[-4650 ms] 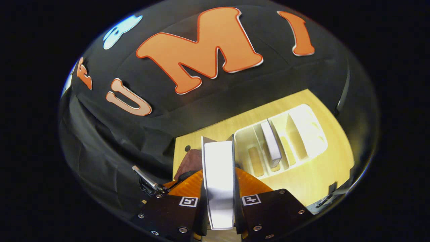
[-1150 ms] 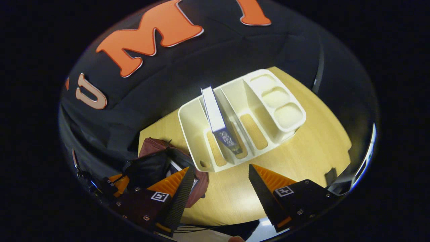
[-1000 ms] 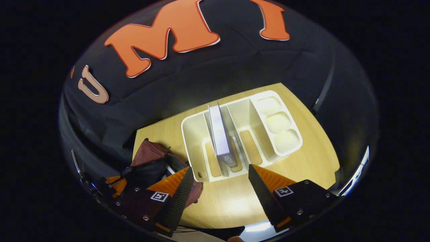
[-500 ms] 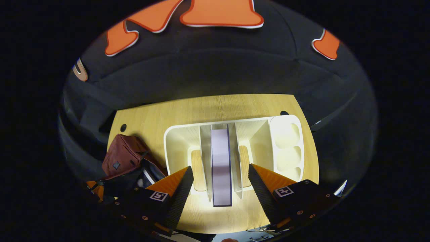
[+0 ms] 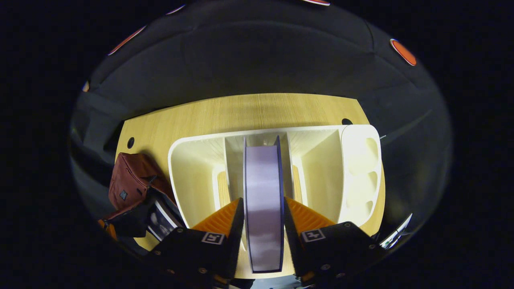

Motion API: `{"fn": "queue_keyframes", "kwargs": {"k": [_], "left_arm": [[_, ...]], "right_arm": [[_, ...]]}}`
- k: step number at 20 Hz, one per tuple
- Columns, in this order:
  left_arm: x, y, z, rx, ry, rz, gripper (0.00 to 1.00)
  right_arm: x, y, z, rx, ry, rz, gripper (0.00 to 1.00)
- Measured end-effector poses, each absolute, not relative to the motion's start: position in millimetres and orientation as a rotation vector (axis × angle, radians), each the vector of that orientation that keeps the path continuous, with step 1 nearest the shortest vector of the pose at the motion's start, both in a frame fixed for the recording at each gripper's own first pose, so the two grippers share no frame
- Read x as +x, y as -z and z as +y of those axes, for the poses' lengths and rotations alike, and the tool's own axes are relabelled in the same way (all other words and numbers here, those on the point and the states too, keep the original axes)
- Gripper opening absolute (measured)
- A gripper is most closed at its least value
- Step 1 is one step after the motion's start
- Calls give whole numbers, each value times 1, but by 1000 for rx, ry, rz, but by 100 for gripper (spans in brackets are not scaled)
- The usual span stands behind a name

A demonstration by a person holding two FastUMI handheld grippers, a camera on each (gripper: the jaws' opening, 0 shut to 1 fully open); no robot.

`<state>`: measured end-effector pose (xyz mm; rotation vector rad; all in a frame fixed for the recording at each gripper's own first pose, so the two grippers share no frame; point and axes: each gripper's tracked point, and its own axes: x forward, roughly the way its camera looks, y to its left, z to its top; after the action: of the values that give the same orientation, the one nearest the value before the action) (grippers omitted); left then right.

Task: Open the schoolbag, grab two books from the bookshelf and put them into the schoolbag.

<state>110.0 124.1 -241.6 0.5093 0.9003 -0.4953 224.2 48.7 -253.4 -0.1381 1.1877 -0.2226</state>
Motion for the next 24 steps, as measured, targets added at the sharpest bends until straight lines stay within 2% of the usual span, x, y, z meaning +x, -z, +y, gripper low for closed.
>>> {"fn": "queue_keyframes", "kwargs": {"k": [1,3,8,16,21,24], "left_arm": [[109,242,124,511,496,902,1],[109,243,123,512,499,904,1],[105,243,123,504,507,904,1],[101,243,120,495,513,898,1],[105,242,124,516,510,893,1],[107,240,122,527,509,892,1]], "right_arm": [[224,250,50,-136,226,1186,40],[224,249,50,-140,237,1188,37],[222,227,60,-100,228,1153,37],[213,108,76,-78,209,959,37],[168,39,91,51,149,812,37],[129,22,105,197,76,747,36]]}}
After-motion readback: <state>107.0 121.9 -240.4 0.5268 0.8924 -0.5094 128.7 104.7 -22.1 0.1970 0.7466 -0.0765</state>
